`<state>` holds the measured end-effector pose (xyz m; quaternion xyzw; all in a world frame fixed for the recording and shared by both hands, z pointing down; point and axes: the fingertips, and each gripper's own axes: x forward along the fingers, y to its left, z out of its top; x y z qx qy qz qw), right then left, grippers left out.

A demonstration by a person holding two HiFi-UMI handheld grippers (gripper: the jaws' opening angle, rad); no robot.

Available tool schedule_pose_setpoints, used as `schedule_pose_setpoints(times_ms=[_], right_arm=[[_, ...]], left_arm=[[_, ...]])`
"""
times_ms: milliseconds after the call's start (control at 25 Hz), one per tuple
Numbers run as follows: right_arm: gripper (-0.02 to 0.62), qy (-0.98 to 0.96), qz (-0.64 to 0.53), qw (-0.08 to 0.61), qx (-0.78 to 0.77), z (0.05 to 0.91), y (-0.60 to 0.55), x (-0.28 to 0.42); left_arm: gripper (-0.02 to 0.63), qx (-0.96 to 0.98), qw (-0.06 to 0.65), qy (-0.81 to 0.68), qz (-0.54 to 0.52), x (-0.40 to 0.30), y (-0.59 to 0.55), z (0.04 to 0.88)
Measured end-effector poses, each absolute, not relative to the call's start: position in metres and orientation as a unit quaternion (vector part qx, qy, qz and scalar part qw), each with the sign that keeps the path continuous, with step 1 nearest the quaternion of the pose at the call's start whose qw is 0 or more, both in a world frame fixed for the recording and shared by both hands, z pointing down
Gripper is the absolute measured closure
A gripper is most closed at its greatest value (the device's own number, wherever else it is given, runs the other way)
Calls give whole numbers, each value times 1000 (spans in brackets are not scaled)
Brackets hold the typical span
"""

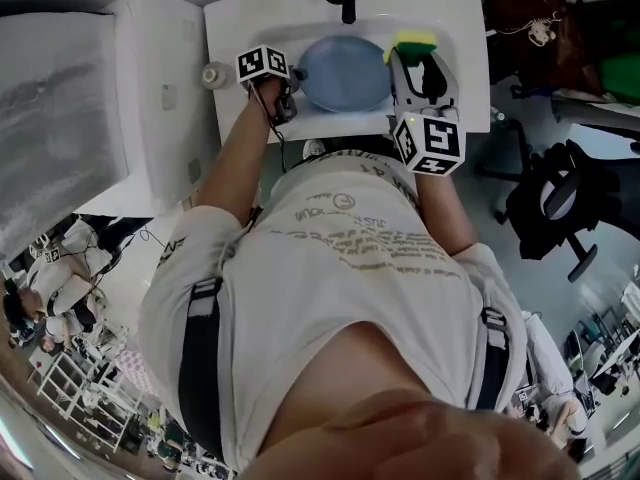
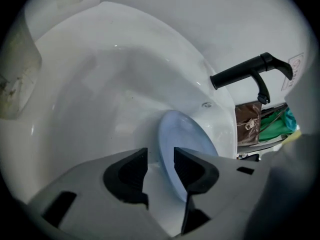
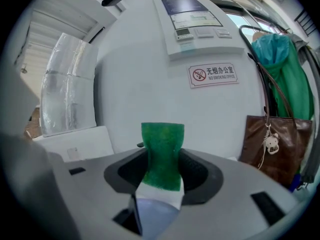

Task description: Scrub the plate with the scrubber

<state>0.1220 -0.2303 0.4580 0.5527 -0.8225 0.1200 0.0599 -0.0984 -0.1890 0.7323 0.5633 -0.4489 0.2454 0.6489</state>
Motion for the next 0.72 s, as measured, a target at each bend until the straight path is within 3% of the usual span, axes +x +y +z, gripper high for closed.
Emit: schedule_pose_setpoints(times_ms=[320, 480, 560, 720], right_arm=[[397, -817, 117, 62, 561, 457, -233, 129], [397, -814, 118, 65, 566, 457, -230, 133], [397, -811, 120, 64, 569, 456, -229, 137], [397, -808, 120, 62, 574, 454, -227, 140]], left_arm=[[453, 495, 744, -409, 183, -87, -189, 758], [492, 477, 768, -397, 159, -82, -185, 762], [551, 469, 776, -393, 150, -79, -184, 762], [555, 477, 777, -384, 147, -74, -183, 759]])
